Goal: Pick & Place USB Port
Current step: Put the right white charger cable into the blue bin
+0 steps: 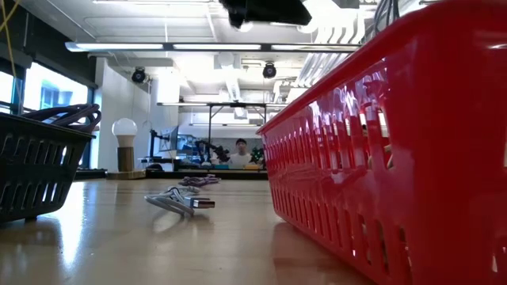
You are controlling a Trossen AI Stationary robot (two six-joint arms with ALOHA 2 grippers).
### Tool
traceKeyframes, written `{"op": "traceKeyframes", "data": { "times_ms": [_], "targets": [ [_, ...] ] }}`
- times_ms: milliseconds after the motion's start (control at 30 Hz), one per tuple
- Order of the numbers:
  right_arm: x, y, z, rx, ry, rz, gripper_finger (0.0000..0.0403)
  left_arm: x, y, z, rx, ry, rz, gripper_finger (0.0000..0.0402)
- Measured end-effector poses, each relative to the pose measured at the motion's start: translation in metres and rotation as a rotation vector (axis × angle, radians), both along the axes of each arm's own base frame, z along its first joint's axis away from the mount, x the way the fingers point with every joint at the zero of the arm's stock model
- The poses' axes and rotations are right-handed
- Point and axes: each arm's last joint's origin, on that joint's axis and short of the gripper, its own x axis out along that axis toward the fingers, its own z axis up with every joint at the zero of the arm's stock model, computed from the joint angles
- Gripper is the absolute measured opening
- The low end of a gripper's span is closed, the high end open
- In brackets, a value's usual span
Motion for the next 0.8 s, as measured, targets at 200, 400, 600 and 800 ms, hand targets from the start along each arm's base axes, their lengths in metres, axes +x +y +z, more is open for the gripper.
{"op": "traceKeyframes", "data": {
  "times_ms": [200,400,600,800],
  "targets": [
    [-0.001,-0.001,-0.002,0.014,0.021,-0.018,0.0,0.004,0.017,-0.007,-0.139,0.026,-0.011,0.0044],
    [-0.002,-0.001,-0.003,0.036,0.042,-0.029,0.0,0.009,0.031,-0.015,-0.271,0.03,0.081,0.0044],
    [-0.005,0.003,-0.003,0.053,0.047,-0.019,0.0,0.017,0.034,-0.03,-0.268,0.075,0.057,0.0044],
    [-0.01,0.011,-0.003,0.047,0.042,0.009,0.0,0.02,0.037,-0.035,-0.278,0.113,-0.056,0.0044]
  ]
}}
